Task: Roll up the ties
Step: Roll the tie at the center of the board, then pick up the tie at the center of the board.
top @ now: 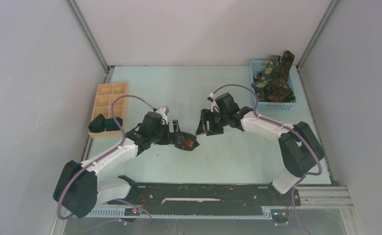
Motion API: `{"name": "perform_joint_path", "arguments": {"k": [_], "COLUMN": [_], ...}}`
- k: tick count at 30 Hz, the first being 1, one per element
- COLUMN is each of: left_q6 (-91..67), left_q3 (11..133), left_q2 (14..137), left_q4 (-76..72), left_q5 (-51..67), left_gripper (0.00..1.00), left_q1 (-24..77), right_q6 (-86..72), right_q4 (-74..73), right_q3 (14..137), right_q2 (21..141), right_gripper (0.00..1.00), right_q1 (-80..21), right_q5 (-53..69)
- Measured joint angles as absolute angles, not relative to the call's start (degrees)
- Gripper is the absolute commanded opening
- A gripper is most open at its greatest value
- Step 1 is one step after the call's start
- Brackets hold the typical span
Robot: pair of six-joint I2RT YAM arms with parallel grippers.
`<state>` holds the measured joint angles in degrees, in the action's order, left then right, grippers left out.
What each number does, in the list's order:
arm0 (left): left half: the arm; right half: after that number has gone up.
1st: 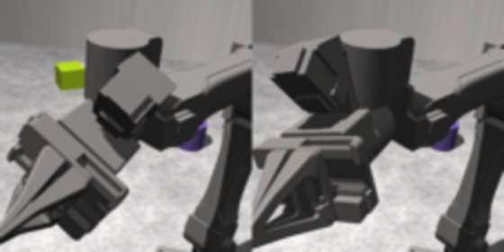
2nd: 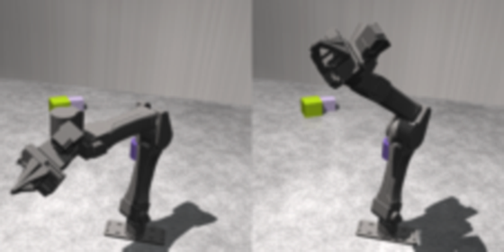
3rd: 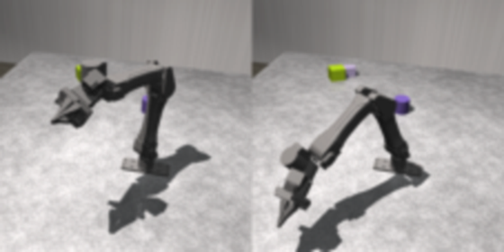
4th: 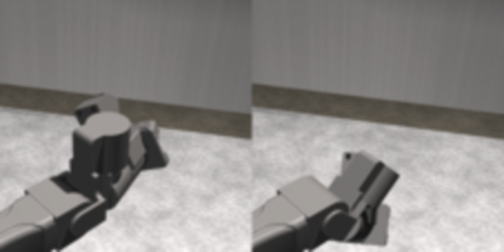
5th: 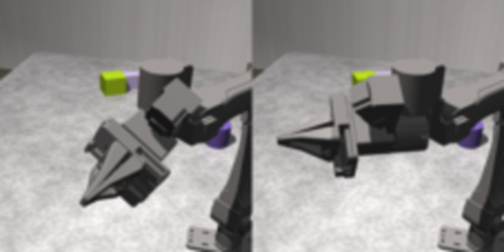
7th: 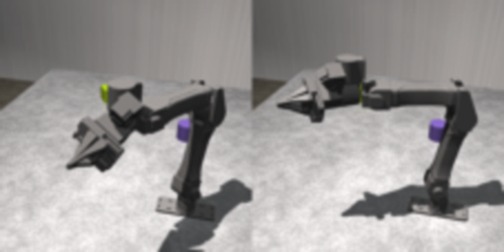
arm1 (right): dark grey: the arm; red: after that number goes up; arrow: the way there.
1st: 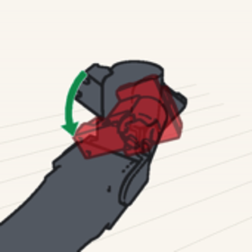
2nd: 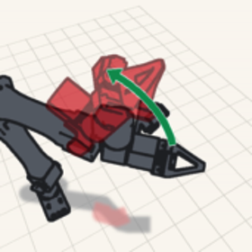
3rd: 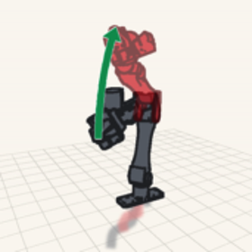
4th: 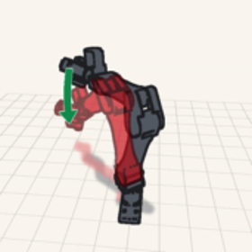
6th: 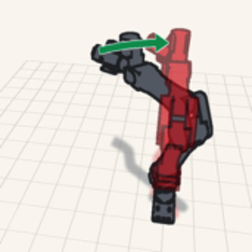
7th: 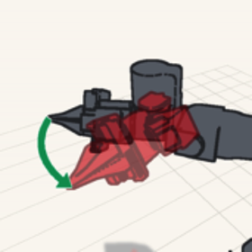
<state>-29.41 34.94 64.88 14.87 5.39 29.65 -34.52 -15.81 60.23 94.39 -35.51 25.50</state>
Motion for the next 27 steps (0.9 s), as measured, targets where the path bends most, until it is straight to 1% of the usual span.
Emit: {"name": "perform_joint_path", "arguments": {"k": [5, 15, 27], "left_q6": [-28.4, -27.07, -28.75], "left_q3": [34.46, 34.63, 34.2], "left_q2": [69.84, 78.61, 83.07], "left_q4": [9.96, 4.45, -2.85], "left_q5": [11.14, 15.97, 22.04], "left_gripper": [0.95, 0.89, 0.75], "left_q1": [28.93, 28.62, 28.58], "right_q6": [-34.54, -34.5, -34.52], "right_q4": [-15.68, -15.7, -15.62], "right_q3": [60.18, 59.88, 59.72], "right_q2": [94.87, 95.81, 97.17], "right_gripper": [0.68, 0.66, 0.65], "right_q1": [-35.57, -35.79, -35.77], "right_q5": [25.65, 25.85, 26.39]}}
